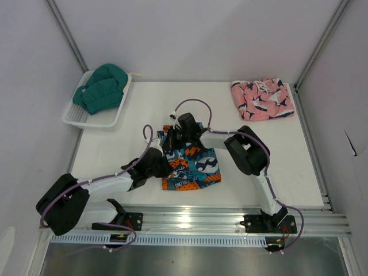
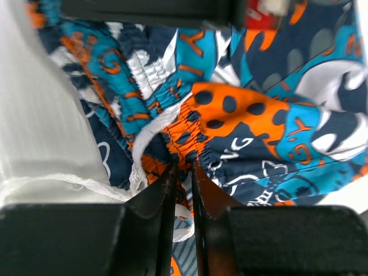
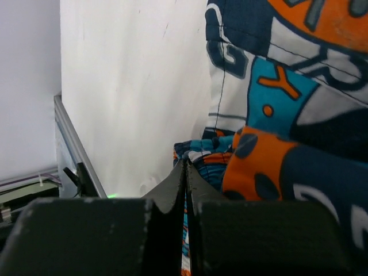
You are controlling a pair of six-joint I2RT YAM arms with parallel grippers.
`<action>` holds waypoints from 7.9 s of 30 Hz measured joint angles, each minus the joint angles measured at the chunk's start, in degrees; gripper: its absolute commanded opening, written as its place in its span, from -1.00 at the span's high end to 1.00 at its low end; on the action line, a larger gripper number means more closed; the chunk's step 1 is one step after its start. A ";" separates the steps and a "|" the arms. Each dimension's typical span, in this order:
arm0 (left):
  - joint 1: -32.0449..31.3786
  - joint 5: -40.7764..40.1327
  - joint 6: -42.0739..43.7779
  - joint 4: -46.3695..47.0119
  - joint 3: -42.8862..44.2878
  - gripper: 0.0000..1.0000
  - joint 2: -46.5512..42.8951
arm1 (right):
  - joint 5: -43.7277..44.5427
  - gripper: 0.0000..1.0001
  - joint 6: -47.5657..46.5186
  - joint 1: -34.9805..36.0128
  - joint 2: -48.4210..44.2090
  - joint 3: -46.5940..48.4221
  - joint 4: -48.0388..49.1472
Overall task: Fold and stack the shorts
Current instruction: Fold the shorts, then neatly place the folded shorts to the corner
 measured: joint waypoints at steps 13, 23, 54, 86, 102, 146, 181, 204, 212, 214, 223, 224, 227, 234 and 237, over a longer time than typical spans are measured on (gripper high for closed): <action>-5.03 -4.96 -0.20 5.86 -3.52 0.67 0.94 | -4.02 0.64 2.54 -1.75 7.78 7.06 5.44; -5.42 -4.90 0.96 -2.40 -2.89 0.45 -7.50 | -1.99 -0.48 -7.19 -8.76 -1.18 10.34 -11.98; -0.59 4.66 2.23 -16.52 0.63 -0.08 -24.70 | -14.91 -0.78 -20.52 -27.12 -6.54 -5.40 -13.25; 3.96 4.57 2.51 -17.57 -1.57 -0.44 -23.91 | 18.12 -0.69 7.78 -21.59 -40.79 -49.24 6.21; 13.81 7.45 3.26 -20.85 -1.68 -0.98 -24.72 | 24.61 -0.99 -1.05 -12.96 -62.86 -54.40 -18.34; 10.23 9.22 -7.76 5.11 -13.40 -0.98 -15.45 | 10.69 -0.99 -28.44 -19.74 -29.92 -29.55 -16.33; 8.94 7.82 -6.12 -0.17 -13.53 -0.34 -18.58 | -8.35 -0.13 -26.16 -22.23 -22.77 -29.90 -9.35; 8.22 8.46 -5.51 0.15 -12.87 -0.58 -17.94 | -23.89 -0.79 -16.33 -27.58 -21.42 -34.95 4.98; 8.20 9.01 -5.07 0.42 -12.72 -0.66 -17.92 | -18.69 -0.18 -20.13 -24.20 -21.29 -32.54 -0.24; 8.20 9.20 -5.09 0.68 -12.72 -0.58 -17.84 | -17.09 0.10 -21.00 -23.82 -21.07 -32.22 -1.40; 8.20 9.70 -4.72 2.40 -12.85 0.37 -15.10 | -12.83 1.00 -22.25 -23.34 -20.20 -31.98 -5.16; 8.20 9.70 -4.61 2.80 -13.03 0.42 -15.02 | -12.66 1.00 -22.25 -23.34 -20.20 -31.98 -5.20; 8.20 9.68 -4.52 3.69 -13.16 0.87 -14.27 | -12.39 1.00 -22.23 -23.32 -20.26 -31.98 -5.25; 8.20 9.68 -3.48 5.20 -9.81 1.00 -6.69 | -6.58 1.00 -22.03 -23.28 -22.86 -31.80 -8.33; 8.20 9.70 -2.40 4.94 -4.13 1.00 -0.50 | -1.79 1.00 -21.94 -23.98 -24.50 -30.16 -12.70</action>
